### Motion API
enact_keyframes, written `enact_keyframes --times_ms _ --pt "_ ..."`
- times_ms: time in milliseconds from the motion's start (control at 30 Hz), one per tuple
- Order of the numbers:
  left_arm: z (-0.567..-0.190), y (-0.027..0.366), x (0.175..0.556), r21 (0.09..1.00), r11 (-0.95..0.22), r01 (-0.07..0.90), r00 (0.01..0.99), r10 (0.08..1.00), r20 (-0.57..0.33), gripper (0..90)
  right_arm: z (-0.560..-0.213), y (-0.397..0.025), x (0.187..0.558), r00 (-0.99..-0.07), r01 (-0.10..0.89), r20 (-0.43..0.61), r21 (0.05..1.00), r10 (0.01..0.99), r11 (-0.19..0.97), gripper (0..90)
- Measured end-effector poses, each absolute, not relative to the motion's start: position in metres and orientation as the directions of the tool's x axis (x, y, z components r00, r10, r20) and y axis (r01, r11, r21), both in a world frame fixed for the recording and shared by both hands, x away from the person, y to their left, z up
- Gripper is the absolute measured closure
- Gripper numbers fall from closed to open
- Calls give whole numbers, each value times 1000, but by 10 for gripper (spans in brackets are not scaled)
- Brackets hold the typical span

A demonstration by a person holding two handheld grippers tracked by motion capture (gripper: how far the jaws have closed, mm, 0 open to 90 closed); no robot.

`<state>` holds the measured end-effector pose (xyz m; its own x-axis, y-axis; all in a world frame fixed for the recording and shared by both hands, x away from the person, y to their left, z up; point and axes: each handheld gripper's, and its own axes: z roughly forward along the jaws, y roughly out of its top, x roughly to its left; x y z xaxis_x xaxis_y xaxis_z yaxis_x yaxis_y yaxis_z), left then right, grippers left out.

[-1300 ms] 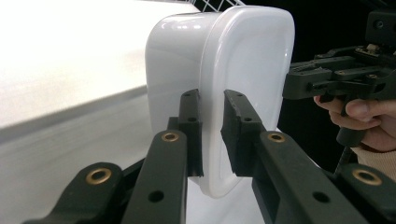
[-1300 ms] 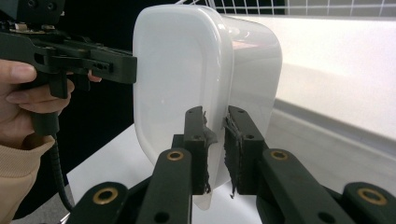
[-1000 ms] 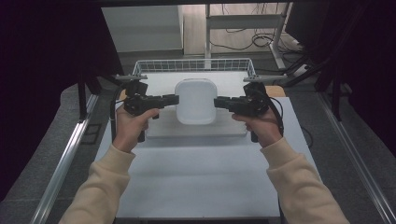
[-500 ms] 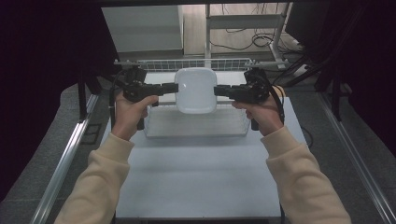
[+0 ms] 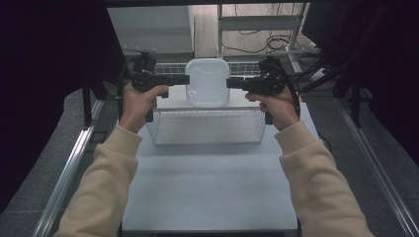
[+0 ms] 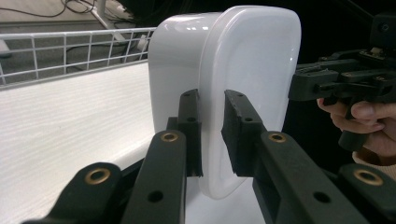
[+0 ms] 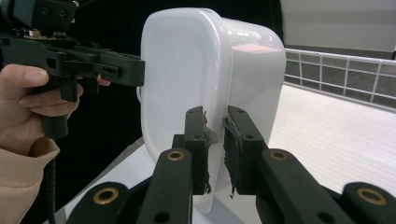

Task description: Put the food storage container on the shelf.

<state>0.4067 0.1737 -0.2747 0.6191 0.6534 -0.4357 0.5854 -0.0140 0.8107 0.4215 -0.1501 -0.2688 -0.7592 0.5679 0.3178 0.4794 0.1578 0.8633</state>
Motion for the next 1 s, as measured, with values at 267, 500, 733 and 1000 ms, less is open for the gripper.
enact_keyframes --times_ms 267,500,733,1000 --pt "-276 172 427 786 -9 618 598 654 -463 781 -270 -151 442 -731 528 360 837 579 147 792" --pt "-283 171 443 757 -7 654 577 652 -492 781 -275 -152 457 -710 564 395 814 583 136 792" --pt "-292 172 456 730 -15 684 565 643 -516 781 -284 -152 470 -681 615 441 778 585 129 792" --pt "-292 171 466 710 18 704 533 646 -546 780 -286 -152 480 -652 647 471 754 594 112 783"
